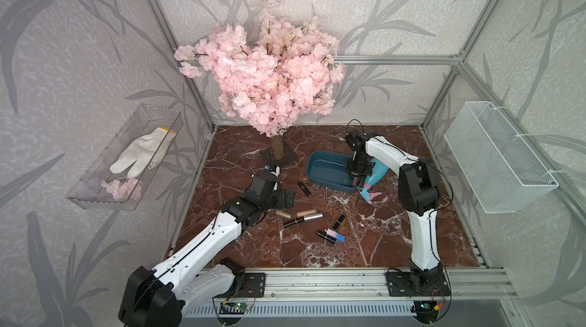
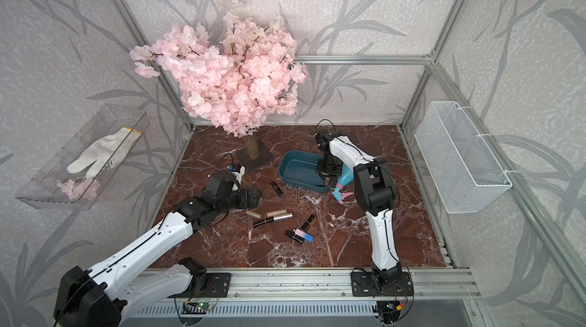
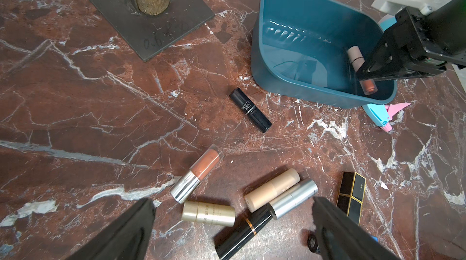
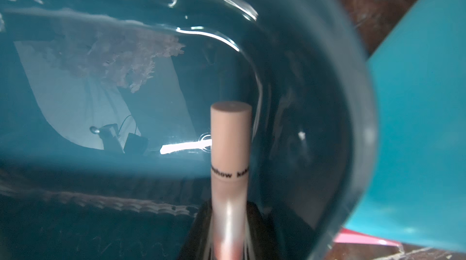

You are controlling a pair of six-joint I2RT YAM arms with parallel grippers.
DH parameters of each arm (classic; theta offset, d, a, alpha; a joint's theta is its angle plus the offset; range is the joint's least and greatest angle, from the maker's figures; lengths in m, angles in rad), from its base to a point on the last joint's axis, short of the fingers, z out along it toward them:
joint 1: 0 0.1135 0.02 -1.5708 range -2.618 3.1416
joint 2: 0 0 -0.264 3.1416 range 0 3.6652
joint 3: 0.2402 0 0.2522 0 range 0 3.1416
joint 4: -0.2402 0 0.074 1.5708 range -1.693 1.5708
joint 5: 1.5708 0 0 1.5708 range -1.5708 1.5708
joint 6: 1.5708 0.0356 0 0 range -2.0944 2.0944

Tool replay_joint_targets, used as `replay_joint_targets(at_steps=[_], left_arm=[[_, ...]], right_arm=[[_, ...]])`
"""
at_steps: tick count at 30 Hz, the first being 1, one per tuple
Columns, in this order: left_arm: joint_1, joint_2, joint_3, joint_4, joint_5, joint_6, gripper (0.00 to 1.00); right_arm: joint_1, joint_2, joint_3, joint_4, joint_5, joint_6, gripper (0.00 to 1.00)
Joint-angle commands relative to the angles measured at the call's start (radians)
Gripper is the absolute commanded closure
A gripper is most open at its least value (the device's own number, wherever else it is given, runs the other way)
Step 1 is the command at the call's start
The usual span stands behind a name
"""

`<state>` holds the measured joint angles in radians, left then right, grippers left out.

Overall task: Put the lipstick into the storage box
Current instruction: Adjust the storage box at the center of the board, then place the lipstick in the storage box.

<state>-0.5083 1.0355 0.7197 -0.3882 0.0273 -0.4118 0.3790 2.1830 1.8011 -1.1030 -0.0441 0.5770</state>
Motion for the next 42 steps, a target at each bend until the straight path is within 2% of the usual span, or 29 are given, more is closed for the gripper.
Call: replay_joint_targets(at_steps=[1,3,7,9,20,29,35,40,42], left_arm=[[0.007,0.002,0.021,0.001,0.001,-0.001,0.00],[0.007,-0.002,0.021,-0.001,-0.001,-0.001,0.00],[0.009,-0.009,0.022,-0.008,-0.007,0.001,0.00],[0.009,-0.011,0.020,-0.010,-0.007,0.001,0.00],[0.016,-0.017,0.017,-0.009,-0.004,0.004,0.00],[0.018,-0.014,0.023,0.001,0.000,0.007,0.00],[0.023,-0.006,0.046,-0.028,0.015,0.005,0.00],[0.027,0.028,0.084,-0.054,0.163,0.048,0.00],[0.027,0.049,0.090,-0.054,0.209,0.058,0.00]], right_arm=[[0.005,0.036,0.025,-0.042,0.046,-0.002,0.84],[0.005,0.050,0.036,-0.046,0.046,0.001,0.81],[0.006,0.087,0.071,-0.066,0.047,-0.001,0.63],[0.006,0.102,0.089,-0.079,0.054,-0.008,0.58],[0.008,0.080,0.129,-0.094,0.093,-0.034,0.55],[0.074,-0.114,0.149,-0.053,0.092,-0.115,0.50],[0.085,-0.294,-0.007,0.042,-0.045,-0.172,0.43],[0.115,-0.449,-0.142,0.038,-0.114,-0.230,0.36],[0.129,-0.500,-0.189,0.004,-0.100,-0.201,0.35]])
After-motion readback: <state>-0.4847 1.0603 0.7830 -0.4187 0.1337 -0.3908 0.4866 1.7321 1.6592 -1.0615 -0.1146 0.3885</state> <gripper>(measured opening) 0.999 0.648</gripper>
